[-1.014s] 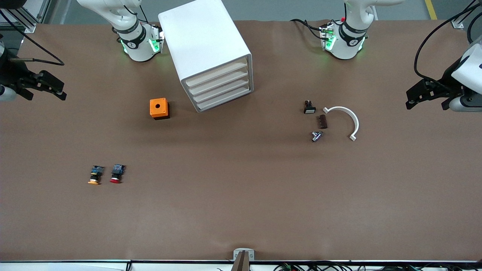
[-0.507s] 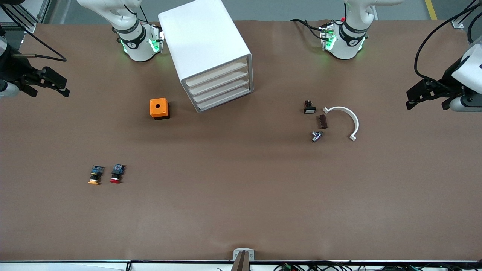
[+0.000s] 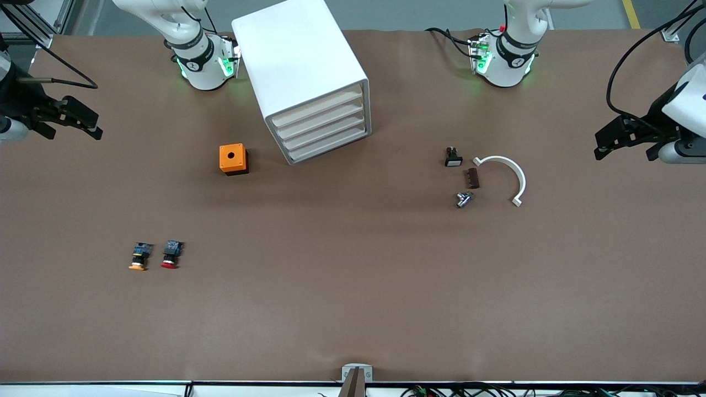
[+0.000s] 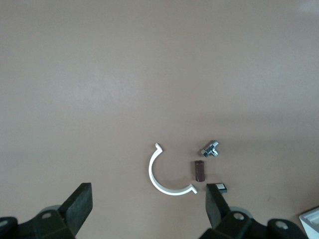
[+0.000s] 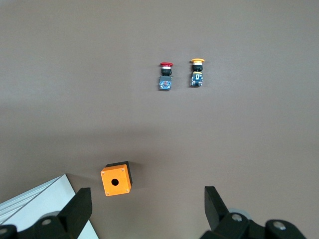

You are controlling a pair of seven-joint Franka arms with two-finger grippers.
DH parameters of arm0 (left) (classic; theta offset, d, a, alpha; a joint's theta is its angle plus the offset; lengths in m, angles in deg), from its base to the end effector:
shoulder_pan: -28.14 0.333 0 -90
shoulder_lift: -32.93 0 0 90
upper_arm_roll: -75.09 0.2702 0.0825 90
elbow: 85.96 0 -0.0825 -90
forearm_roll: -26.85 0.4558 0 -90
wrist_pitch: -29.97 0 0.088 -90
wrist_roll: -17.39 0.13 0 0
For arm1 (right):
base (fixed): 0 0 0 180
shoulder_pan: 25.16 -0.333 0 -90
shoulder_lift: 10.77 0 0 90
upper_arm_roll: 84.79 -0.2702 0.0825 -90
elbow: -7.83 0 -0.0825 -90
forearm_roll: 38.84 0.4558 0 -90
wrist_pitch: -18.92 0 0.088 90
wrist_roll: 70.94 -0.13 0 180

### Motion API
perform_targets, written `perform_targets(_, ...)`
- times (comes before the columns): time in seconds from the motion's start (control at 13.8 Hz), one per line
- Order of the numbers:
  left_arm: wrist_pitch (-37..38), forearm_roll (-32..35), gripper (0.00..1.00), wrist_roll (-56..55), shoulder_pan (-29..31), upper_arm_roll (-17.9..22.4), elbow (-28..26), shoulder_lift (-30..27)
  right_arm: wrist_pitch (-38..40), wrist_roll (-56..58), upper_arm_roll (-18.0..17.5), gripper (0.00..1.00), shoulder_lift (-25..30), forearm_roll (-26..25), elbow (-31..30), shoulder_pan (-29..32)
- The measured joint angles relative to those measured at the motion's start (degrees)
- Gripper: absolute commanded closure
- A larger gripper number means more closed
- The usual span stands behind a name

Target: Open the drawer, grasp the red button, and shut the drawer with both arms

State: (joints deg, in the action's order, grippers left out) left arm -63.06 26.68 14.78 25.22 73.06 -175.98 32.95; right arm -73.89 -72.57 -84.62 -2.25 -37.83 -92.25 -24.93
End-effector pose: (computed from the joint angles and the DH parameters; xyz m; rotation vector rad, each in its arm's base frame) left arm 0.6307 -0.0550 0.5601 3.1335 -0.0639 0.0813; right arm 0.5903 -0.0020 0.5545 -3.1226 0.0563 -0.0338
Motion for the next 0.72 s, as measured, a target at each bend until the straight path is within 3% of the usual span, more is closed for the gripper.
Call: perform_targets(0.72,1.1,-0.31,0.0,-0.02,0.14,0.01,0.0,0.0,0.76,-0.08,0.01,0.0,0.0,0.26,0.0,0.0)
